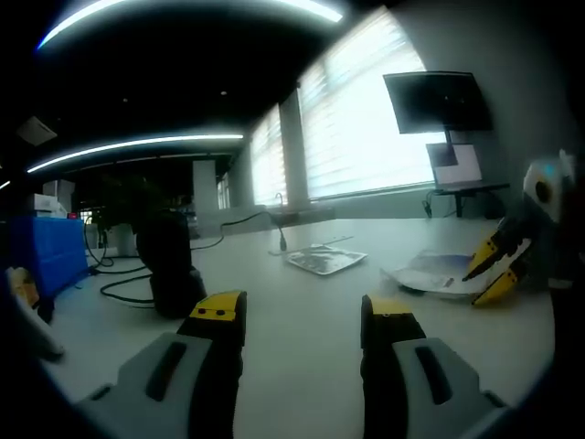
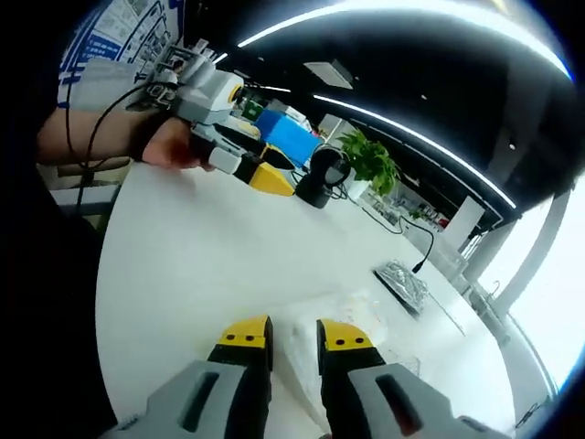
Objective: Clip sheet goods on table flip sheet goods clip sheet goods scan sheet goods put sheet goods back to table
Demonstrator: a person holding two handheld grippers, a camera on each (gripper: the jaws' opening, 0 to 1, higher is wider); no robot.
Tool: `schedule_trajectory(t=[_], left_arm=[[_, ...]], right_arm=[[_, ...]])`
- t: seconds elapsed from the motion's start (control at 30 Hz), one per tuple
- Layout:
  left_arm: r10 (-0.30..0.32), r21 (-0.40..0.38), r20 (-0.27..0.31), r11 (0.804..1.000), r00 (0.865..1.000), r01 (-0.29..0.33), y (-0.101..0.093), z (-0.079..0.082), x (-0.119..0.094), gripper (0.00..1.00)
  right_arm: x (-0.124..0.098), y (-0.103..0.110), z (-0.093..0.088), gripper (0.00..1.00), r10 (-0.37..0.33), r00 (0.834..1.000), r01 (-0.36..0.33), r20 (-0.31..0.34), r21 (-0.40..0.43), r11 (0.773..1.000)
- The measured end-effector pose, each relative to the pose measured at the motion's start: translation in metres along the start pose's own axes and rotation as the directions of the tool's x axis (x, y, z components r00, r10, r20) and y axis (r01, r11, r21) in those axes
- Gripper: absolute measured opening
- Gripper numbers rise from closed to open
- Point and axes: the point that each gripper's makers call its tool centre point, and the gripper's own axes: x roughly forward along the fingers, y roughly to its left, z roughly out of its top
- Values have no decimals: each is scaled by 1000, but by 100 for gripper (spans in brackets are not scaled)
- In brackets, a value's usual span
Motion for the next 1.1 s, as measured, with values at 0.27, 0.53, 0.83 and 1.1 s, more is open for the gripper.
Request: schedule_trajectory(t=[0.27,0.53,0.83,1.1], left_arm=[[0,-2,2,1000,1000,0,0,0,0,43],[1,-2,2,1000,1000,-1,1,0,0,43],[-1,-2,3,1000,1000,1,0,1,0,43],[-11,1,10,1000,1000,11,-3,2,0,44]], right_arm=[[1,2,-2,6,5,1000,-5,-3,28,1000],[-4,-3,4,0,13,1000,-16,26,111,994],[-8,-11,9,0,-11,998,0,64,174,985],[-11,-16,12,0,-22,997,7,80,185,983]])
